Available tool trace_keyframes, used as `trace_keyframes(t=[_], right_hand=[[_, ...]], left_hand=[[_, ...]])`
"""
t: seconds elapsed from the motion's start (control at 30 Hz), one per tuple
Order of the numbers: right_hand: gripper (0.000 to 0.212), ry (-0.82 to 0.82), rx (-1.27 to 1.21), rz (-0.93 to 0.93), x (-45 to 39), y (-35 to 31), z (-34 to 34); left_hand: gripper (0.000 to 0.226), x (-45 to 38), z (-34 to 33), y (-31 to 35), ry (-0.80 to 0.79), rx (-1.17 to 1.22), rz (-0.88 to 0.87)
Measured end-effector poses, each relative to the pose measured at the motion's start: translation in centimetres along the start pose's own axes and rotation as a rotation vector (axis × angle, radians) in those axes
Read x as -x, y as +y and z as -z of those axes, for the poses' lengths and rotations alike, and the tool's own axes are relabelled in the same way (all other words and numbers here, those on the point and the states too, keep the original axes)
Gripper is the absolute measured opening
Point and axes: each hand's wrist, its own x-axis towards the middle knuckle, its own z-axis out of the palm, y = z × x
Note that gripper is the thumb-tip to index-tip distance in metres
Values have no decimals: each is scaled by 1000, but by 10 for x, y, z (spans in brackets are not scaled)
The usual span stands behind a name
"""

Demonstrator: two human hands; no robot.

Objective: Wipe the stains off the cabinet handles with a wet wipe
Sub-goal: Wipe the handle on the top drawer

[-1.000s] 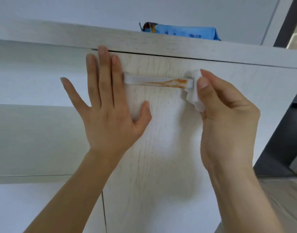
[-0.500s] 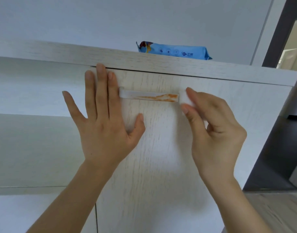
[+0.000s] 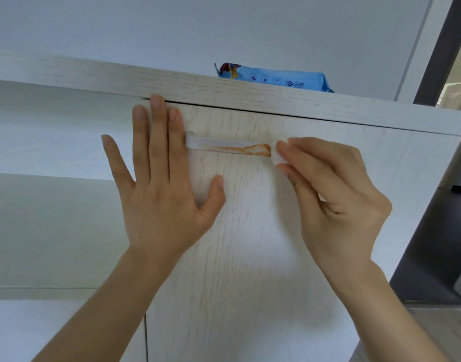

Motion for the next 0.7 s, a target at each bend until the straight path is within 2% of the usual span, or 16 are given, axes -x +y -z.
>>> trace_keyframes(t=[0.27,0.47,0.57,0.7], right_hand=[[18,-22,60,38,-3,2,-1],[21,-48,49,87,-11,2,8],[18,-92,46,138,-15,1,-1],[18,-53,85,153,-12,2,-4]], left_hand=[[77,1,0,2,7,6,-4],[71,8,1,-2,45,118,-31],[69,10,1,-4,46,111,-41],[69,10,0,-1,32,68,-31]])
